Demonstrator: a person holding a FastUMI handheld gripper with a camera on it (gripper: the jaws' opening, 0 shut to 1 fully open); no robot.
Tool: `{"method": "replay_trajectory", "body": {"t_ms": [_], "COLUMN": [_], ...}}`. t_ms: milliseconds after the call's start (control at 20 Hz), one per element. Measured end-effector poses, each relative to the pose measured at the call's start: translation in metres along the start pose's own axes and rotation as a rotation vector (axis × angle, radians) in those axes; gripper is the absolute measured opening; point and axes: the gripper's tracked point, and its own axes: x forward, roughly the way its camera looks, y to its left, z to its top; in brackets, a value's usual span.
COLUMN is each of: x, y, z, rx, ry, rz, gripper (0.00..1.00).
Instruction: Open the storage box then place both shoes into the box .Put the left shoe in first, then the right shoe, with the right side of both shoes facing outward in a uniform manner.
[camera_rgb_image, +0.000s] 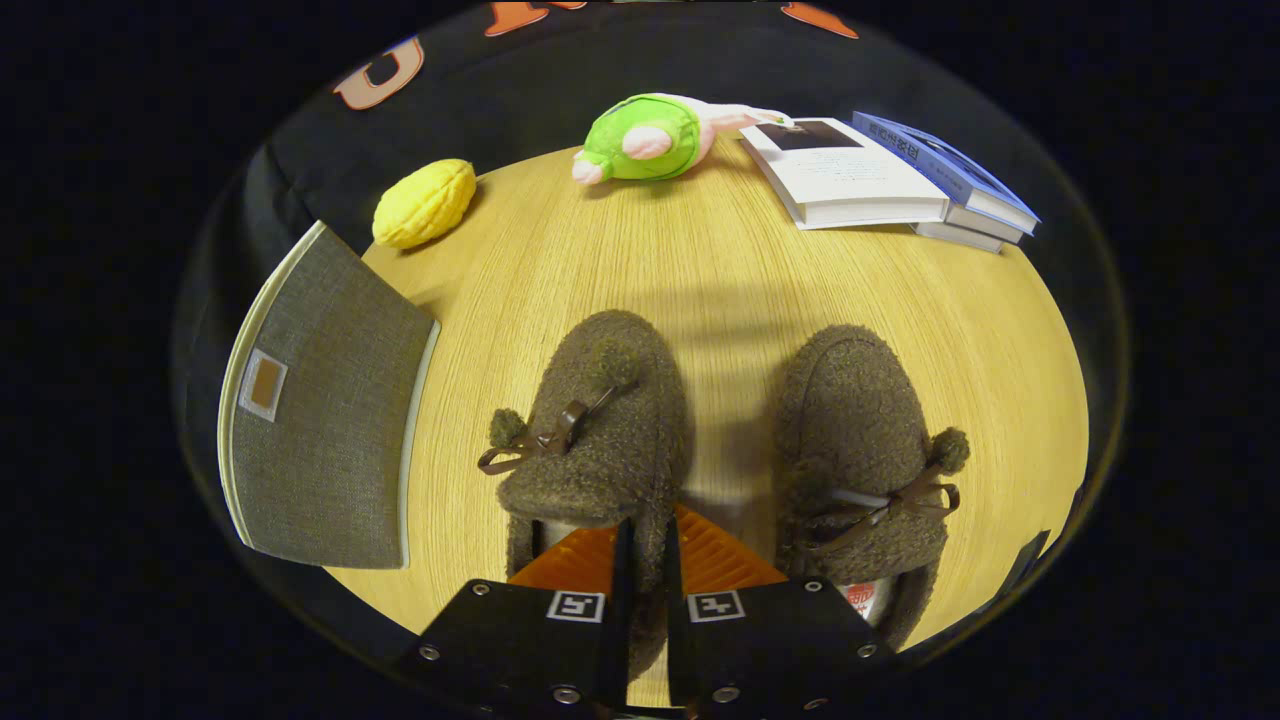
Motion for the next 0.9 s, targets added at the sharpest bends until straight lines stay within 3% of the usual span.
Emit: {"method": "replay_trajectory", "body": {"t_ms": [50,150,500,900], "x": [-0.002,-0.008,-0.045,-0.123], "y": [-0.002,0.001,0.024,0.099], "z": [0.002,0.006,0.033,0.072], "rx": [0.018,0.039,0.052,0.056], "ry": [-0.005,-0.018,-0.094,-0.184], "rz": [0.000,0.013,0.042,0.184], "gripper": [0.08,0.03,0.03,0.03]}}
